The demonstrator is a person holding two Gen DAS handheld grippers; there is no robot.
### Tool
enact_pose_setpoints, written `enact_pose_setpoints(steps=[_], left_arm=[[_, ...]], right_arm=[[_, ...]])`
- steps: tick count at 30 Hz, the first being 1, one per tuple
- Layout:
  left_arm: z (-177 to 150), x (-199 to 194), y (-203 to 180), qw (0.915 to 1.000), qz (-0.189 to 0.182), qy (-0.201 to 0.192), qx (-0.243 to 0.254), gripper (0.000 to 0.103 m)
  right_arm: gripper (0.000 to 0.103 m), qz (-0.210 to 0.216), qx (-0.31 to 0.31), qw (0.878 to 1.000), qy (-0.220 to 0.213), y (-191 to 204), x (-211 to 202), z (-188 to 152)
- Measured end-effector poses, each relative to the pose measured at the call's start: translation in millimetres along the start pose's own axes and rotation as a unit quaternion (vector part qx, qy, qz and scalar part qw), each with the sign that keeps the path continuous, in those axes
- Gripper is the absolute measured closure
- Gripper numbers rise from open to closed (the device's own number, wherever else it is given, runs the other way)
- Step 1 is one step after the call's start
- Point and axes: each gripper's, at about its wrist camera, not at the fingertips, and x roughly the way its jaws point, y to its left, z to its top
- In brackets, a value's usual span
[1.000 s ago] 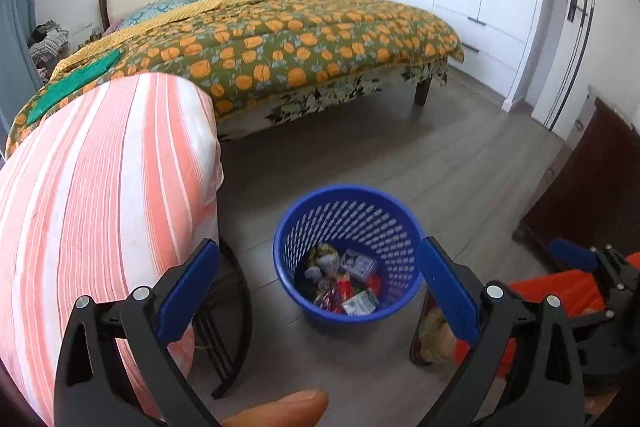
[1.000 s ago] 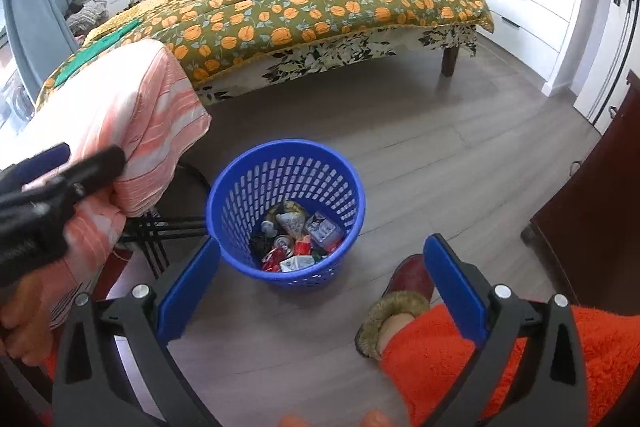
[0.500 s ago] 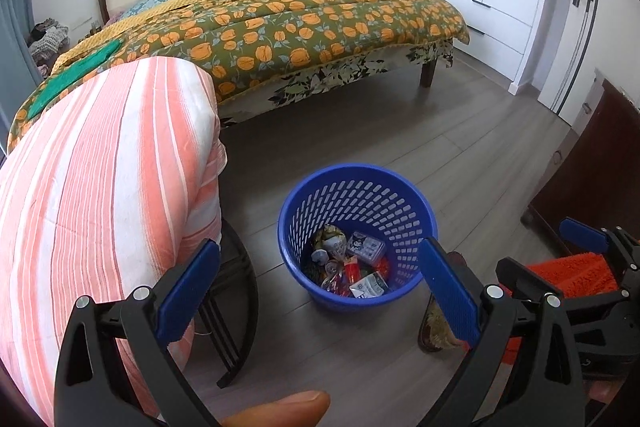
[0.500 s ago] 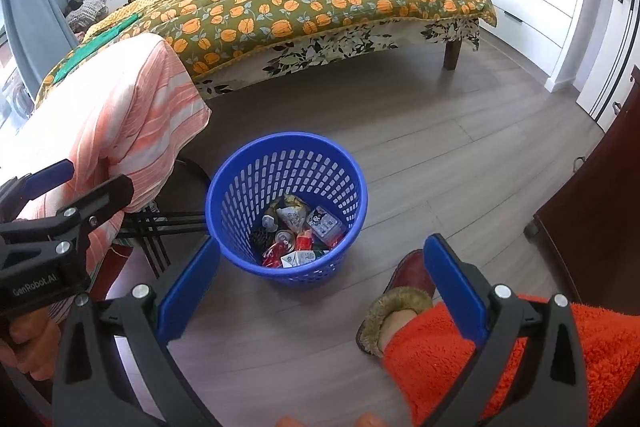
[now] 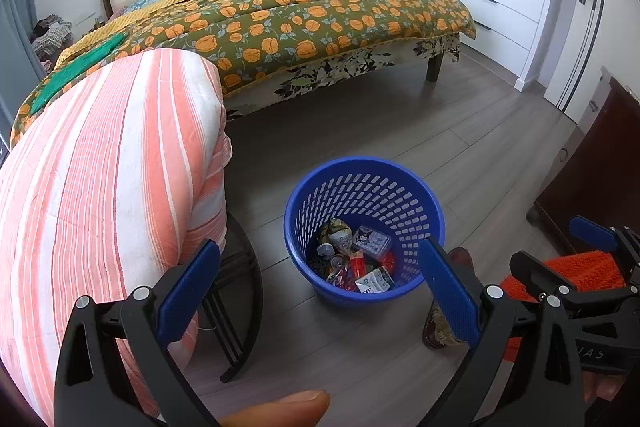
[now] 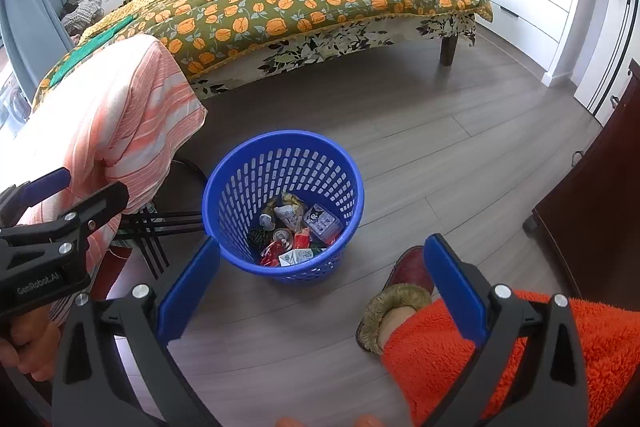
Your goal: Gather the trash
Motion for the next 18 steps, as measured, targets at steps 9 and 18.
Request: enact_pose_setpoints(steps=[9, 18], left_arm=[[-1.9, 3.2, 0.4, 1.0000, -0.004, 0.003, -0.001, 0.005], [-2.6, 3.8, 0.0, 1.0000, -0.004, 0.008, 0.001, 0.005]], right_arm=[[0.005, -0.001, 0.002, 1.000, 0.001, -0.7, 0.2, 0.0], [0.005, -0.001, 0.002, 1.000, 0.003, 0.7, 0.5, -1.9]])
